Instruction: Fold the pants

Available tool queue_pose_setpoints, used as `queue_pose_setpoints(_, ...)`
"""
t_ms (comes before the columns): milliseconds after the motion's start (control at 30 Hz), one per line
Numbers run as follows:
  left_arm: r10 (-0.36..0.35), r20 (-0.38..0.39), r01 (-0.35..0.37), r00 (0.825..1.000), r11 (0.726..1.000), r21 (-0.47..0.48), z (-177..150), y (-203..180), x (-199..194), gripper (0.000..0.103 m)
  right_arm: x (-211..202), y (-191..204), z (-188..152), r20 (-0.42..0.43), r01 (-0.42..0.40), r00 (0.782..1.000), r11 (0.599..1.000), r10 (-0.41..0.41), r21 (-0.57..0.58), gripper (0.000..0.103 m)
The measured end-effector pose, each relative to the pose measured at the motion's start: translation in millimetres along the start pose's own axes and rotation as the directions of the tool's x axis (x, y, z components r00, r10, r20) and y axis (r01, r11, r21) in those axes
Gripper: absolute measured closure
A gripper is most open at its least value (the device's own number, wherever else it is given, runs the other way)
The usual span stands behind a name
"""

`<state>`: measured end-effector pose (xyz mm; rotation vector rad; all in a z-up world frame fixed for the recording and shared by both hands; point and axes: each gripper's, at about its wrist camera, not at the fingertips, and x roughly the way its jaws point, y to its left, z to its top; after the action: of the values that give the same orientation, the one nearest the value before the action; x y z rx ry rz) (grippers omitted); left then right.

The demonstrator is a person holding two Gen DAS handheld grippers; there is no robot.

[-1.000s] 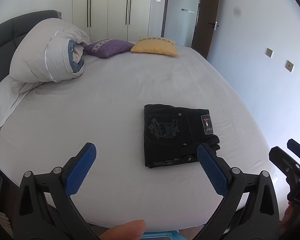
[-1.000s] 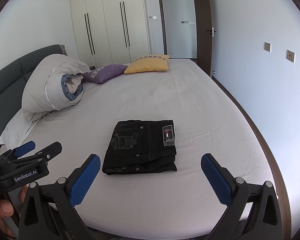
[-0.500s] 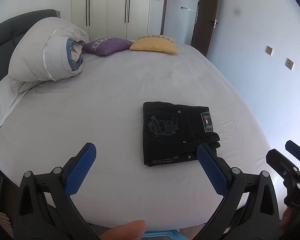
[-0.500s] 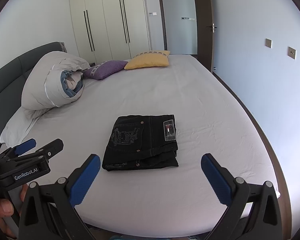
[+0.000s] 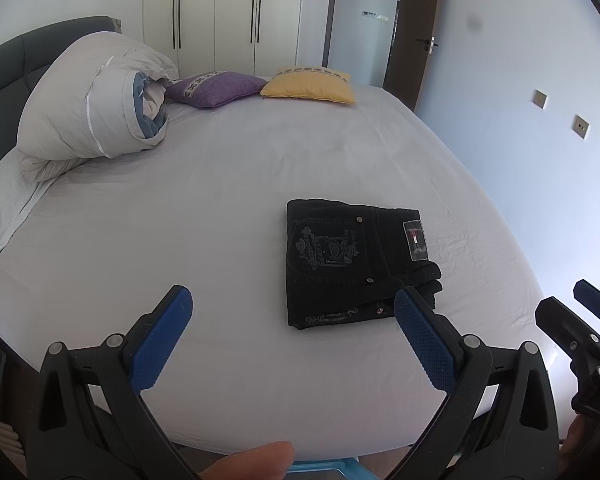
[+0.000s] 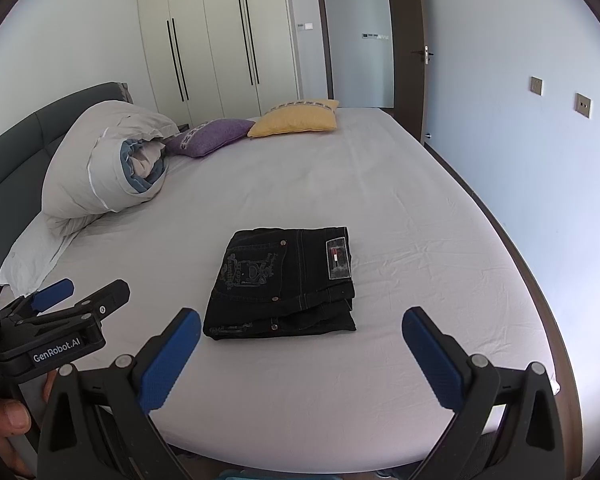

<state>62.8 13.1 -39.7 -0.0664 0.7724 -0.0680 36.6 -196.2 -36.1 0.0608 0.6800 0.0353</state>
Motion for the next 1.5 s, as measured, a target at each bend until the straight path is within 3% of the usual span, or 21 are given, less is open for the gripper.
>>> queue_pose_setpoints(1500, -0.008, -0.01, 0.008, 1.0, 1.0, 0.014, -7.3, -5.3, -2.6, 0.0, 8.0, -6.1, -7.2, -0.021, -0.02, 1.0, 1.0, 0.02, -0.015, 0.0)
